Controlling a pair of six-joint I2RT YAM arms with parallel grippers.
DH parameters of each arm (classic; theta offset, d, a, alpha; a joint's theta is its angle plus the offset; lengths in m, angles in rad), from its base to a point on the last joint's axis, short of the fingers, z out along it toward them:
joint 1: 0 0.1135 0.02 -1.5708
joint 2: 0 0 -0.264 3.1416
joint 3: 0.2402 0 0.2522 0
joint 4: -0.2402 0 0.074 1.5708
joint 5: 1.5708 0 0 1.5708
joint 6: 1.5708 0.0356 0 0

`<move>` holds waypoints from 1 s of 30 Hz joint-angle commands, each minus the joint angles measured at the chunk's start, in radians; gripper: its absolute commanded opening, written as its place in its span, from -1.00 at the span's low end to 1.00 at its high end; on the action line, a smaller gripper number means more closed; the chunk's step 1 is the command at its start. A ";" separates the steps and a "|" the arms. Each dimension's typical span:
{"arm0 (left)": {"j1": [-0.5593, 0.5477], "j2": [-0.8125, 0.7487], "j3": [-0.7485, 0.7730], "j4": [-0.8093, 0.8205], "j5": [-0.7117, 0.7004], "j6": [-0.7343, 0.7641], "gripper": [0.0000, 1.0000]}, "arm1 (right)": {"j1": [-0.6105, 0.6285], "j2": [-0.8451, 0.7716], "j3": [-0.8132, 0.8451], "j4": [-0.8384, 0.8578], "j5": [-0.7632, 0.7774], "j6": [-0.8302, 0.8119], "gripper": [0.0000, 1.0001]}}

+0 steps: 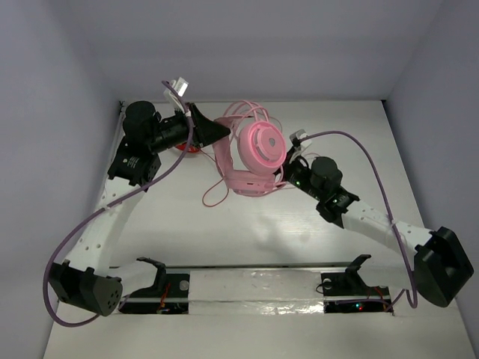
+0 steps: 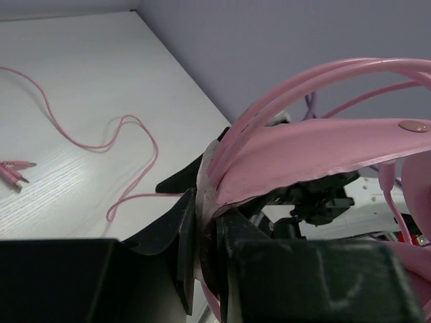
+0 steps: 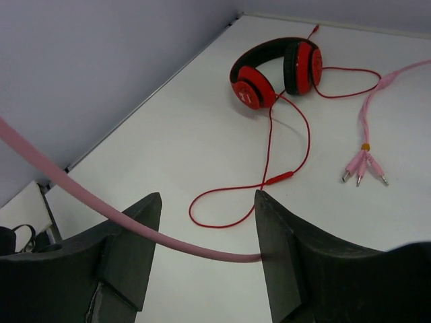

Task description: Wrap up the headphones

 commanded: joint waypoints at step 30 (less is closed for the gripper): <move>0.108 0.042 0.300 0.137 0.064 -0.251 -1.00 | -0.051 0.372 -0.005 0.324 -0.048 0.033 0.37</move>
